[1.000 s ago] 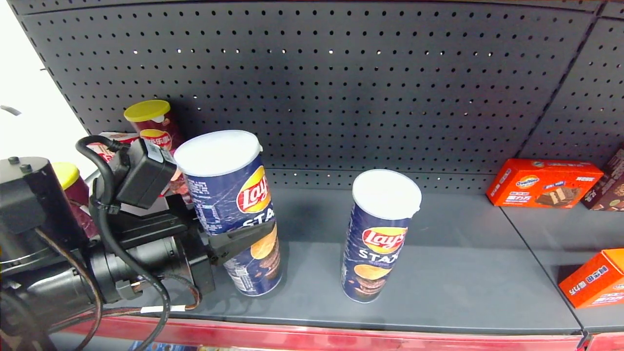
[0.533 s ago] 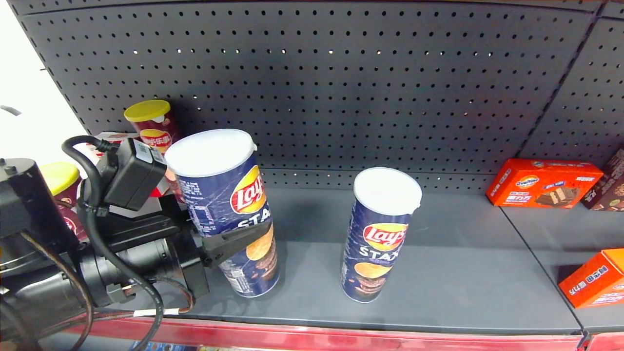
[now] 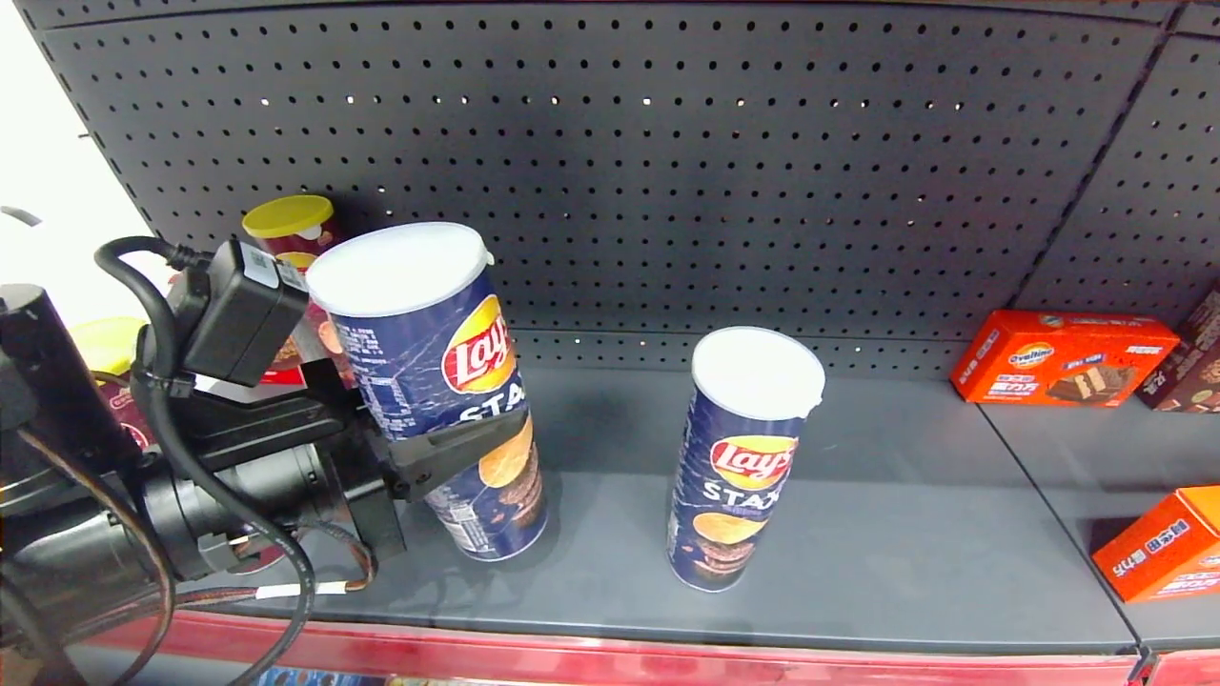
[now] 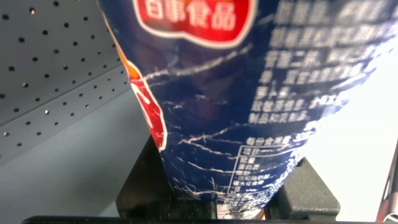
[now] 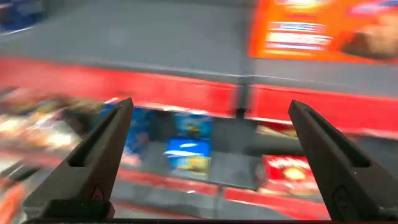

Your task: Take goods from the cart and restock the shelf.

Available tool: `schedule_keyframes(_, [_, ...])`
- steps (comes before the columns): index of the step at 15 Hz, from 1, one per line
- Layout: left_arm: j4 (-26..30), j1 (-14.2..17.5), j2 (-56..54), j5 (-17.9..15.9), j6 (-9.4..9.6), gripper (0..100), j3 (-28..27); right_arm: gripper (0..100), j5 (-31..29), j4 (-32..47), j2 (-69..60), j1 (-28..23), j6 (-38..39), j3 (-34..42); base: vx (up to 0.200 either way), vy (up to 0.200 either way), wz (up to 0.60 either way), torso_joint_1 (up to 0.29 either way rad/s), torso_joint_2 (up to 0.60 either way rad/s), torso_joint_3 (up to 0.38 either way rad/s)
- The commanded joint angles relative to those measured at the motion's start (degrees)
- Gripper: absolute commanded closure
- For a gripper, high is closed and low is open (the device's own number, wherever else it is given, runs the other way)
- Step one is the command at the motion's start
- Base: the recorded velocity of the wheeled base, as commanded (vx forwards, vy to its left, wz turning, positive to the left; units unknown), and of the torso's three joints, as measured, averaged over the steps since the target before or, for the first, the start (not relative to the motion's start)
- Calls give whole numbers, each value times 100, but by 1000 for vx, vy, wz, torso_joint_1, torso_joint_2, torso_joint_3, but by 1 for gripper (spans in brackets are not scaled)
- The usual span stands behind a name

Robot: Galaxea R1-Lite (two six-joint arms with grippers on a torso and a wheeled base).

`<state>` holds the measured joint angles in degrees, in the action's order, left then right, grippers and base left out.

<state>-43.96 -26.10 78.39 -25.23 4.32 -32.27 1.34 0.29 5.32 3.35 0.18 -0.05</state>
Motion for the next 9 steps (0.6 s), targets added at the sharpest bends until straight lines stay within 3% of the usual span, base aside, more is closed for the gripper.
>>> schedule_keyframes(1, [1,17,1,-61,-1,100,-16,0,-2,-3,-514,-291,-1,-4,0,0,0,0,0,0])
schedule_keyframes(9, [124,17,19,-263,-1,100,-271,0,-2,-20,-523,-335,-9,5,0,0,0,0,0,0])
